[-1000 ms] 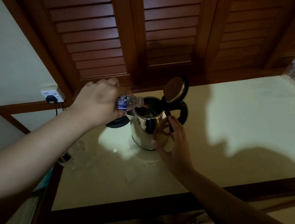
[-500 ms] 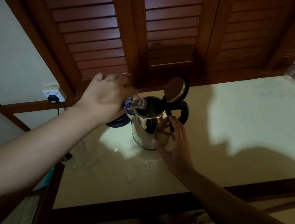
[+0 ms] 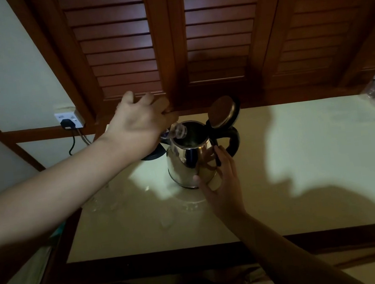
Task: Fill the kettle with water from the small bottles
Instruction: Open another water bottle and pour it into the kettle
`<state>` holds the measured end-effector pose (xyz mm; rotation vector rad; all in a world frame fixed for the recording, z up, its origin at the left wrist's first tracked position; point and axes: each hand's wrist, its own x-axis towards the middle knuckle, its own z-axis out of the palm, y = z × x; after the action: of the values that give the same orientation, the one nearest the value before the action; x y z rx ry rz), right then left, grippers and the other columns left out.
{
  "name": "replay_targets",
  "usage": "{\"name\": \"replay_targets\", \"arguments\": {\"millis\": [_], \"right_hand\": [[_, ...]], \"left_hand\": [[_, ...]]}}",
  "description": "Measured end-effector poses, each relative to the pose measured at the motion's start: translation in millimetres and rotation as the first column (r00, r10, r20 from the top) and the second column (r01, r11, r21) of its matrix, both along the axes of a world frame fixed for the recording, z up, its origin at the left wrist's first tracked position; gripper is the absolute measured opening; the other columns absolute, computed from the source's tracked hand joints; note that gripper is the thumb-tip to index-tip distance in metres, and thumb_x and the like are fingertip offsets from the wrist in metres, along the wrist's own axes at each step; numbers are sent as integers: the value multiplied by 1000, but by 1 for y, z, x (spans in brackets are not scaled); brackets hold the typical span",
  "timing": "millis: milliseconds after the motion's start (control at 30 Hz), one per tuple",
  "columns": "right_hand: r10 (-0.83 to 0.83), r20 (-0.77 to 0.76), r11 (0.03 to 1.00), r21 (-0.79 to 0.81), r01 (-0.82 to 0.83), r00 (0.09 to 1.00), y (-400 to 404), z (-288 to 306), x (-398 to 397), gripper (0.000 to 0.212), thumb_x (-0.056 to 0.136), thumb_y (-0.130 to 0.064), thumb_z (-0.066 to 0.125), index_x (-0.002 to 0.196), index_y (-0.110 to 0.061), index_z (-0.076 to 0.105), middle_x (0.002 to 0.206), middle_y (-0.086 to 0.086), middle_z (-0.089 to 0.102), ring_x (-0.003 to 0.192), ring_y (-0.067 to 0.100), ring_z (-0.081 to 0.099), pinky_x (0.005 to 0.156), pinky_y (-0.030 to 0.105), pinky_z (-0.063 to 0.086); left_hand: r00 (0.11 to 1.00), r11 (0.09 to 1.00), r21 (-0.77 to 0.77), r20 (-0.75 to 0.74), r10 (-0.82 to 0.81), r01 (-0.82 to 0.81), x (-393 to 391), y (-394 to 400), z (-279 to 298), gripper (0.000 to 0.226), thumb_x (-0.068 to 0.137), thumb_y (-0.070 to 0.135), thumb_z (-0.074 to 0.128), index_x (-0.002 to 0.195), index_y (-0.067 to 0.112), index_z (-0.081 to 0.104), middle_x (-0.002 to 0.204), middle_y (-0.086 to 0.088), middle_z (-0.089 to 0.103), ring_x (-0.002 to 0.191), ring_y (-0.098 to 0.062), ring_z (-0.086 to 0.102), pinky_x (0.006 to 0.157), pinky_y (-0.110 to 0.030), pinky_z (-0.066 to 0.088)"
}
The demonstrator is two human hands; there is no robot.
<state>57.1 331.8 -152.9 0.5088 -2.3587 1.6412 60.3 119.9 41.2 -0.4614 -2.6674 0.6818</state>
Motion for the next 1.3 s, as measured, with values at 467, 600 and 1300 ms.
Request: {"name": "replay_targets", "arguments": {"millis": [467, 600, 1300], "right_hand": [[6, 7, 998, -64, -6, 1000, 7, 3, 9, 87, 92, -23, 84, 163, -23, 35, 164, -3, 40, 152, 15, 43, 113, 51, 51], [139, -45, 985, -93, -143, 989, 19, 19, 37, 83, 92, -22, 81, 161, -11, 38, 164, -6, 43, 151, 15, 45, 116, 38, 50], [225, 159, 971, 42, -234, 961, 23, -3, 59, 66, 86, -30, 90, 143, -17, 60, 130, -12, 71, 121, -1, 68, 99, 22, 58]], "left_hand": [[998, 555, 830, 39, 47, -58, 34, -16, -17, 56, 75, 47, 84, 122, 23, 65, 110, 4, 66, 99, -17, 63, 83, -37, 53], [988, 203, 972, 135, -78, -117, 71, 11, -47, 48, 72, 33, 91, 113, 28, 66, 112, 12, 64, 104, -7, 64, 86, -28, 56], [854, 650, 674, 515, -74, -350, 101, -4, -181, 41, 86, 35, 76, 125, 20, 70, 116, 3, 61, 104, -19, 63, 87, -25, 46]]}}
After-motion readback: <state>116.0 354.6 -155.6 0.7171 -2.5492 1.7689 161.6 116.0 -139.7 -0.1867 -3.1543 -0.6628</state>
